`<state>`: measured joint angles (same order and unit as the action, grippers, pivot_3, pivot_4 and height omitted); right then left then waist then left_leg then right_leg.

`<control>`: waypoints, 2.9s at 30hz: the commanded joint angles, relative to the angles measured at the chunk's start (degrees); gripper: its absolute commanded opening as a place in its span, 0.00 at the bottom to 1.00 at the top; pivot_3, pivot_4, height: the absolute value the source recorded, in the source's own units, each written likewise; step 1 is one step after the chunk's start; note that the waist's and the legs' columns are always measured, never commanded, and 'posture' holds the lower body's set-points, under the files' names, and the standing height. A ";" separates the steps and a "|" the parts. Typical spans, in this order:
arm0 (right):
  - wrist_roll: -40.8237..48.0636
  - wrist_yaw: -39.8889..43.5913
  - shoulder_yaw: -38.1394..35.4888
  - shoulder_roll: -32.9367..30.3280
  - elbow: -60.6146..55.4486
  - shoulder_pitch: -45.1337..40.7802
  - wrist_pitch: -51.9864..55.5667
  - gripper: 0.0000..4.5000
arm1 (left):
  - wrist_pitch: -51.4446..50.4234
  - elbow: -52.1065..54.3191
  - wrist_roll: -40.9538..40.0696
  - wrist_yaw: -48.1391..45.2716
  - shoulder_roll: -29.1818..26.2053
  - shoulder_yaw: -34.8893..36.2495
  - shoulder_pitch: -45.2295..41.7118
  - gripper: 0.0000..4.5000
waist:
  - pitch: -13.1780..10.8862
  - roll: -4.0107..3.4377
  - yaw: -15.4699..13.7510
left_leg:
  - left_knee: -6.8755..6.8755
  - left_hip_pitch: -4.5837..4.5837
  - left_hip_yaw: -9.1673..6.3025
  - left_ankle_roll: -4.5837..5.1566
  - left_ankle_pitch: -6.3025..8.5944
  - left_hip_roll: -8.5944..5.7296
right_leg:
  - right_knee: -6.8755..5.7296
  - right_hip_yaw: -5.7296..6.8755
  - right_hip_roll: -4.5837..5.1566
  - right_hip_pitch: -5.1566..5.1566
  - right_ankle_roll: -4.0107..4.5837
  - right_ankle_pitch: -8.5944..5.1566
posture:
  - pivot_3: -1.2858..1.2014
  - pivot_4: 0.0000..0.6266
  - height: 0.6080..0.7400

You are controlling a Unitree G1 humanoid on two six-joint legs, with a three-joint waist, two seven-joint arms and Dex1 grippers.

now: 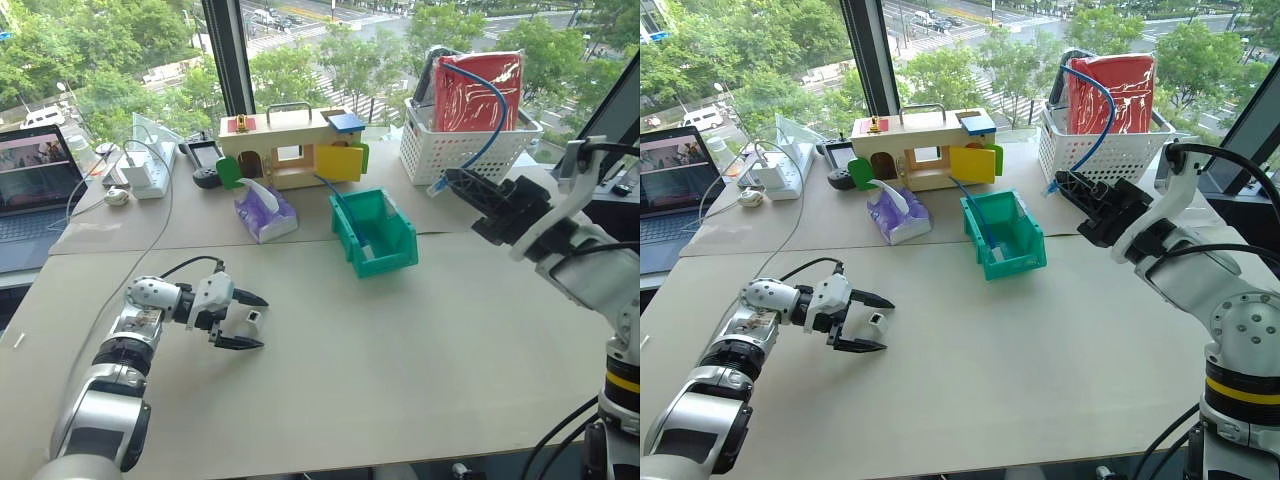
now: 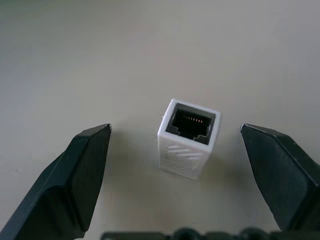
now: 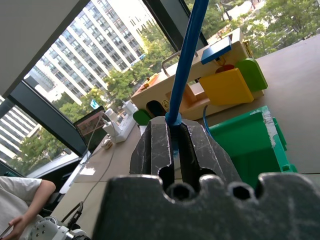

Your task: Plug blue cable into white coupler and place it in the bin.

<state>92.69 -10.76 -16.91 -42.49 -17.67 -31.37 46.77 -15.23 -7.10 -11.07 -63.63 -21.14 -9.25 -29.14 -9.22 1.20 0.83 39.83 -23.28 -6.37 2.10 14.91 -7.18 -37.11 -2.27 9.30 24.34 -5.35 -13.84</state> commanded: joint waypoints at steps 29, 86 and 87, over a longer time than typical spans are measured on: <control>0.99 -2.65 -2.78 -1.49 -5.35 0.83 -1.21 0.00 | -16.75 8.49 6.39 10.57 4.40 -14.21 -2.34 0.89 | 0.00 0.00 -0.14 | 0.00 0.05 0.08 0.00 0.00 -0.01 | 0.09 -0.04 -0.01 -0.03 0.00 0.00 | 0.52 0.24 1.00; -0.71 -1.09 -2.15 -0.83 -4.25 -0.65 -1.22 0.00 | 15.71 -5.39 2.88 8.16 7.55 -8.57 6.31 0.13 | 0.00 0.00 -0.35 | -0.01 0.07 0.12 0.03 0.02 -0.03 | 0.29 -0.06 0.03 -0.05 0.01 0.00 | 0.52 0.24 1.00; -0.69 -1.11 -2.19 -0.83 -4.31 -0.58 -1.22 0.00 | 15.82 -5.43 2.89 8.20 7.62 -8.54 6.31 0.13 | 0.00 0.00 -0.35 | 0.00 0.07 0.12 0.03 0.02 -0.02 | 0.29 -0.06 0.03 -0.05 0.01 0.00 | 0.52 0.24 1.00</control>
<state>91.83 -12.54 -17.35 -43.04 -20.66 -30.76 46.68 -0.89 -12.39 -8.11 -54.96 -13.97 -17.51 -22.47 -9.22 1.20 0.47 39.82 -23.21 -6.25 2.13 14.93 -7.20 -36.83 -2.33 9.33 24.29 -5.34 -13.84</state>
